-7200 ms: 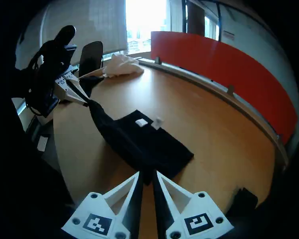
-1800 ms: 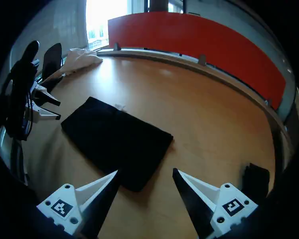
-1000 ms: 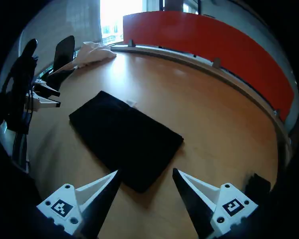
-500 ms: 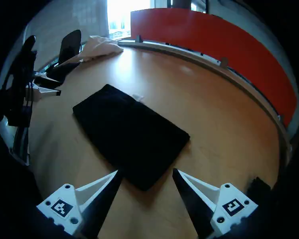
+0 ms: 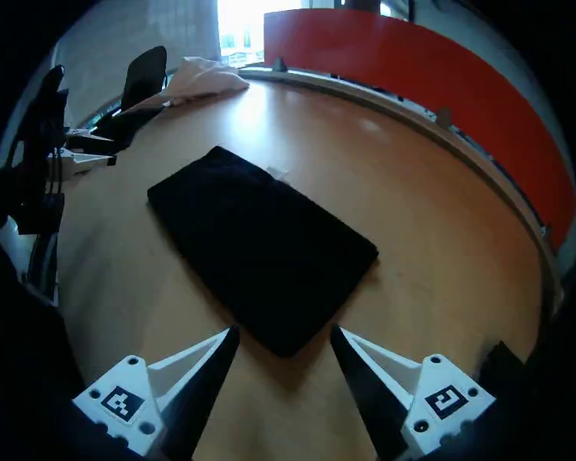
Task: Fold towel
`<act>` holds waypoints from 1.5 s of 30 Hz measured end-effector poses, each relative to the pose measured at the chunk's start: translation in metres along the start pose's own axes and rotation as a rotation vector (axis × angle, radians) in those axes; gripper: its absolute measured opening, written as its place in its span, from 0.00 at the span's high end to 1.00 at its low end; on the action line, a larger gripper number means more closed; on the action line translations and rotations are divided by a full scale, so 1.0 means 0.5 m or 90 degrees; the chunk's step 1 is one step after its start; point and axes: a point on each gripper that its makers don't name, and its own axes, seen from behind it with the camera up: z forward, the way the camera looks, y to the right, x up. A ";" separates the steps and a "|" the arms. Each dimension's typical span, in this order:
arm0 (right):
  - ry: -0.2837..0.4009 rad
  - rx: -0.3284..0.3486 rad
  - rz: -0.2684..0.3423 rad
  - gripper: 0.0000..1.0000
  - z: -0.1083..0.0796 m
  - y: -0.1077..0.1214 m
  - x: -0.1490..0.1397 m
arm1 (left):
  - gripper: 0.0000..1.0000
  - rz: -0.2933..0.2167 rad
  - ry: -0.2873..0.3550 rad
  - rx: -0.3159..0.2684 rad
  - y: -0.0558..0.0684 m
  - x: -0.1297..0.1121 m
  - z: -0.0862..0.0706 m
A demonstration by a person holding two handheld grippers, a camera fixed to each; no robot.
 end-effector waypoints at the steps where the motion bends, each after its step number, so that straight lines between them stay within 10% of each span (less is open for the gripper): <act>1: -0.001 0.001 -0.002 0.12 0.001 0.000 -0.002 | 0.04 -0.002 0.001 0.001 -0.001 -0.003 -0.002; 19: -0.030 0.020 -0.004 0.55 0.004 -0.001 -0.026 | 0.04 -0.016 0.013 0.020 -0.026 -0.048 -0.041; 39: -0.046 0.028 -0.004 0.71 0.001 0.002 -0.041 | 0.04 -0.005 0.005 0.018 -0.028 -0.073 -0.068; 45: -0.039 0.024 -0.009 0.93 0.005 0.004 -0.038 | 0.04 -0.003 0.005 0.018 -0.029 -0.073 -0.070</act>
